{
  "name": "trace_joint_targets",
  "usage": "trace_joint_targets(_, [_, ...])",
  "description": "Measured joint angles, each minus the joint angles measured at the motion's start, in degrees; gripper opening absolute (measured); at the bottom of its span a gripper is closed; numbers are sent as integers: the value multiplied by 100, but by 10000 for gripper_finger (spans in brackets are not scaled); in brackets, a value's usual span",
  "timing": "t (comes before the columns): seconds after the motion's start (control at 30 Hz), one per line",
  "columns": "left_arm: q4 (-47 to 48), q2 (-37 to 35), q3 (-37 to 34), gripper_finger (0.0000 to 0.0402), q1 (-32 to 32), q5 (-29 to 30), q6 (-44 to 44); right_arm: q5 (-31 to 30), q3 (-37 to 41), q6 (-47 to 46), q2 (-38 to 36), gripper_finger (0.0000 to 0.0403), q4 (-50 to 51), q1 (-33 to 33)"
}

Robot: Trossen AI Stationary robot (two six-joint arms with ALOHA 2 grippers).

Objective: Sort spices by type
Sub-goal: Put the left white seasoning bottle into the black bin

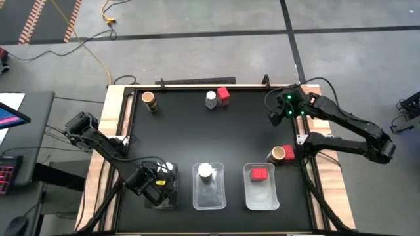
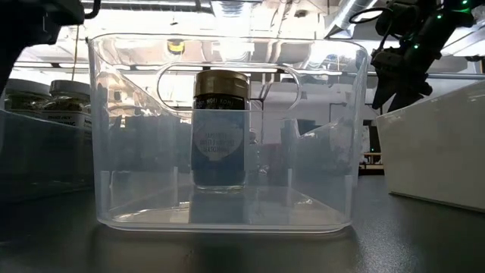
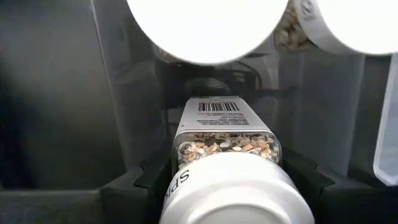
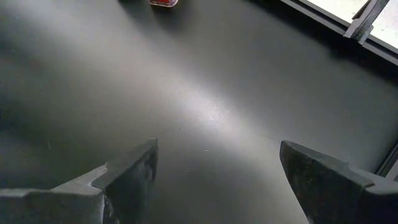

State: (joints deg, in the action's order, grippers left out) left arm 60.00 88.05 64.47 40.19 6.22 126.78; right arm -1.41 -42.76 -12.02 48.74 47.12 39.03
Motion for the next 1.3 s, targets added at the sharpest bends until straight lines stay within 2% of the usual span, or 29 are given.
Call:
trace_joint_targets(0.53, [198,0,-5,199,-321,-24,-519,-2,0,-12,0,363,3,-1])
trace_joint_targets(0.7, [147,2,-103,200,-321,-194,-410,-2,0,-10,-1,363,4,-1])
trace_joint_targets(1.3, [195,0,-101,201,-314,-101,-413,-2,0,-10,1,363,2,-1])
